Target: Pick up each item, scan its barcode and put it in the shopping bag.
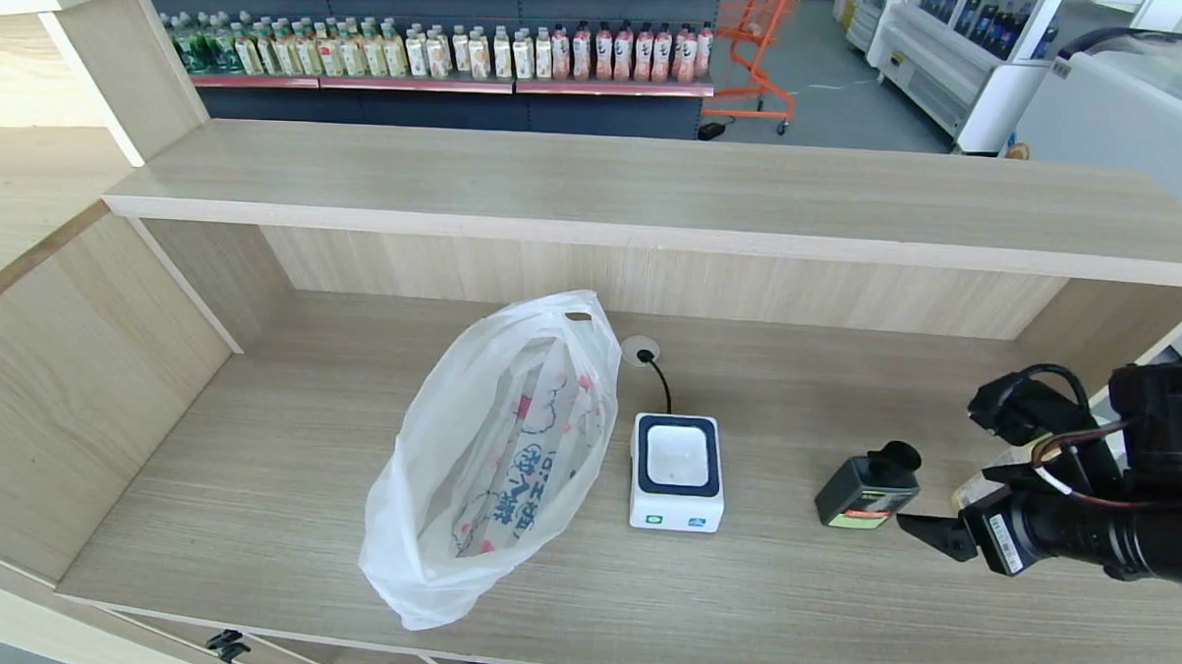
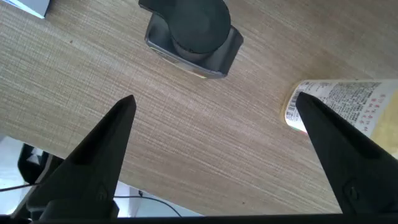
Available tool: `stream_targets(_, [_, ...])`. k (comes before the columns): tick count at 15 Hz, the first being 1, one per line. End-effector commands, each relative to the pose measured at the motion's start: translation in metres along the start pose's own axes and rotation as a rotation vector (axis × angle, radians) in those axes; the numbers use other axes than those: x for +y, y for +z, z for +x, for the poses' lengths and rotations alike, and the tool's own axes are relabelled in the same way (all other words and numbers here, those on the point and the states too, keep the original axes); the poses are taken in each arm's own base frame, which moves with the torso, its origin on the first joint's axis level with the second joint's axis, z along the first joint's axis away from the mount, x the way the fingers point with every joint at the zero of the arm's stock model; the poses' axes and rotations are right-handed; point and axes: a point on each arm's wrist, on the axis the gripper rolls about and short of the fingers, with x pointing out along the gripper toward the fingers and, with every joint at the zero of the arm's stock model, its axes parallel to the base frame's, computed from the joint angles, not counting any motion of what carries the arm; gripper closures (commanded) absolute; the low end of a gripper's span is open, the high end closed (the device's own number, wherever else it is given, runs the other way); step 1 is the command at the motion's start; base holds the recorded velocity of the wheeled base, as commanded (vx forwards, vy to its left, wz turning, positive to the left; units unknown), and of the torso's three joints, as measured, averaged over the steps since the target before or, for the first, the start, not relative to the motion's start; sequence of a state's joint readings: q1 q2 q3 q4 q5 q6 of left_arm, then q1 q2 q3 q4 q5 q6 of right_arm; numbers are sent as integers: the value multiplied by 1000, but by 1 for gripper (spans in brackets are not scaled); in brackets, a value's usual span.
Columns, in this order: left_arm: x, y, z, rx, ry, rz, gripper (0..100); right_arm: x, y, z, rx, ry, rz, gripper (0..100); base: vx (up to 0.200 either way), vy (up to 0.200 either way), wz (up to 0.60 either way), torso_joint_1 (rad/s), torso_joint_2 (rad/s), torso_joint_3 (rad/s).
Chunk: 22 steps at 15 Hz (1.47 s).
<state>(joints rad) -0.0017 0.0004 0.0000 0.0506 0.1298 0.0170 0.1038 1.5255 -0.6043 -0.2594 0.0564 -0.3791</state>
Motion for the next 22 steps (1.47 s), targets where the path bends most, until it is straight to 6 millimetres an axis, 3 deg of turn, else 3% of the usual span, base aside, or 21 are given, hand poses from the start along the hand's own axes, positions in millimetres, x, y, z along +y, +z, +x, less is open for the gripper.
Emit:
stream_targets(1, [0, 0, 0, 0, 1, 0, 0, 9, 4, 37, 54, 61, -35, 0, 0, 0, 0, 0, 0, 0])
stream_targets(6, [0, 0, 0, 1, 1, 0, 0, 16, 11, 81, -6, 66, -189, 0, 0, 0, 0, 0, 0, 0])
stream_targets(11, [0, 0, 0, 1, 1, 0, 0, 27, 25, 108, -48, 86, -227, 0, 0, 0, 0, 0, 0, 0])
stream_targets(13, [0, 0, 0, 0, 1, 0, 0, 30, 30, 110, -63, 93, -234, 0, 0, 0, 0, 0, 0, 0])
stream_targets(14, [0, 0, 0, 0, 1, 0, 0, 30, 30, 108, -68, 92, -234, 100, 0, 0, 0, 0, 0, 0])
stream_targets(19, [0, 0, 0, 0, 1, 0, 0, 29, 38, 94, -110, 83, -229, 100, 0, 0, 0, 0, 0, 0])
stream_targets(21, [0, 0, 0, 1, 1, 0, 0, 25, 46, 69, -171, 52, -229, 100, 0, 0, 0, 0, 0, 0])
stream_targets(22, [0, 0, 0, 1, 1, 0, 0, 22, 50, 44, -226, 26, -230, 100, 0, 0, 0, 0, 0, 0])
